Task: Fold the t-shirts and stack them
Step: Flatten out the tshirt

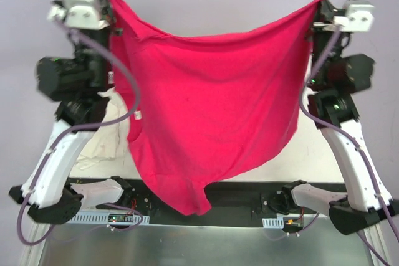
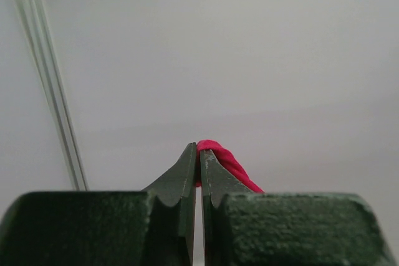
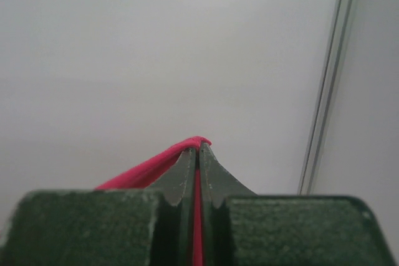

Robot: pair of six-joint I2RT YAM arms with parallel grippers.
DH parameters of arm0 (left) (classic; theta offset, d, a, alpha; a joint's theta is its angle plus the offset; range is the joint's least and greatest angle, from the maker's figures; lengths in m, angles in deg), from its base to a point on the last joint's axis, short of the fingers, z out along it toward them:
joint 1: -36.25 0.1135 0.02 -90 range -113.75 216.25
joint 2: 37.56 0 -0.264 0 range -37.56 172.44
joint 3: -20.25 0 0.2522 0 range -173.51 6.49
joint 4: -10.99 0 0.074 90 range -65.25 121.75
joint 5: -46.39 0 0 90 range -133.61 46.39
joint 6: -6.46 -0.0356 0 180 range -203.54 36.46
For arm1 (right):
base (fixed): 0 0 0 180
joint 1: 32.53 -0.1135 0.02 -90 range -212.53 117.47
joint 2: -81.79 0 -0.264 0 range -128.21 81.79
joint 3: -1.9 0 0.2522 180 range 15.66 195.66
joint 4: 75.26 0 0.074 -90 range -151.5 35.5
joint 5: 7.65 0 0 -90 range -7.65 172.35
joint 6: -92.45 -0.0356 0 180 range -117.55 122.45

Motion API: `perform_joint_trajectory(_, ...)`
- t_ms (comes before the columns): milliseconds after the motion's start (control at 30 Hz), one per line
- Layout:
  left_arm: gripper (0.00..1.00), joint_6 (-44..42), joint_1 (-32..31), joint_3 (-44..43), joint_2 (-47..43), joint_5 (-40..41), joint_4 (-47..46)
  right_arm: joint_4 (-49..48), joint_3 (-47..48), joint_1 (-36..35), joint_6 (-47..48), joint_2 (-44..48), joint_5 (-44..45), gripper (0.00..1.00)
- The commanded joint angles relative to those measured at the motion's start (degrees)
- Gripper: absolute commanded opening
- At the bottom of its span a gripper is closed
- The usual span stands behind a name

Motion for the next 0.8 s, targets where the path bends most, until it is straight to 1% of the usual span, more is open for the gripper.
perform_joint_trajectory(0, 0.00, -3.30, 0.53, 0.16, 7.06, 2.89, -8.47, -5.48, 0.05, 0.51, 2.18, -6.34, 2.70, 0.01)
perform_joint_trajectory(100, 0.00, -1.10, 3.25, -1.33, 12.68, 2.55, -8.92, -6.88, 1.19, 1.91, 1.83, -10.40, 3.14, 0.01)
perform_joint_trajectory(133, 0.00, -0.49, 4.21, -1.95, 15.83, 2.28, -9.01, -7.06, 1.89, 2.79, 1.22, -13.46, 3.23, 0.01)
perform_joint_trajectory(200, 0.00, 0.92, 6.41, -4.93, 19.54, 1.93, -8.58, -7.15, 3.82, 4.54, 0.26, -16.46, 2.79, 0.01)
perform_joint_trajectory(233, 0.00, 1.10, 7.03, -6.34, 23.38, 1.84, -7.53, -7.24, 4.61, 5.16, -0.18, -19.08, 2.79, 0.01)
perform_joint_trajectory(267, 0.00, 1.62, 8.17, -10.09, 25.42, 1.93, -6.73, -7.15, 5.40, 5.78, -1.06, -20.76, 2.27, 0.01)
perform_joint_trajectory(333, 0.00, 1.89, 9.05, -14.41, 31.21, 1.75, -4.80, -7.15, 8.13, 7.36, -1.68, -24.88, 2.09, 0.01)
perform_joint_trajectory(367, 0.00, 1.72, 9.67, -18.52, 33.07, 1.40, -3.66, -6.98, 9.18, 7.80, -1.77, -26.04, 2.00, 0.01)
perform_joint_trajectory(433, 0.00, 1.71, 10.28, -23.11, 37.98, 1.05, -2.08, -6.45, 11.99, 8.94, -2.03, -28.59, 2.09, 0.01)
perform_joint_trajectory(467, 0.00, 2.15, 10.64, -27.84, 39.49, 0.09, -0.15, -6.10, 12.96, 9.30, -2.38, -30.34, 2.09, 0.01)
perform_joint_trajectory(533, 0.00, 3.55, 11.95, -29.55, 40.73, -1.67, -0.39, -5.05, 15.24, 10.26, -3.79, -31.67, 2.18, 0.01)
perform_joint_trajectory(567, 0.00, 6.26, 12.48, -30.60, 40.82, -2.37, -0.14, -4.61, 15.69, 10.53, -4.58, -32.20, 2.09, 0.01)
perform_joint_trajectory(667, 0.00, 6.99, 12.66, -32.71, 40.65, -2.64, 1.80, -3.64, 15.61, 11.06, -6.34, -31.33, 1.39, 0.01)
perform_joint_trajectory(767, 0.00, 7.43, 12.05, -30.27, 37.49, -2.03, 3.91, -3.46, 13.16, 11.06, -6.95, -28.26, 1.39, 0.01)
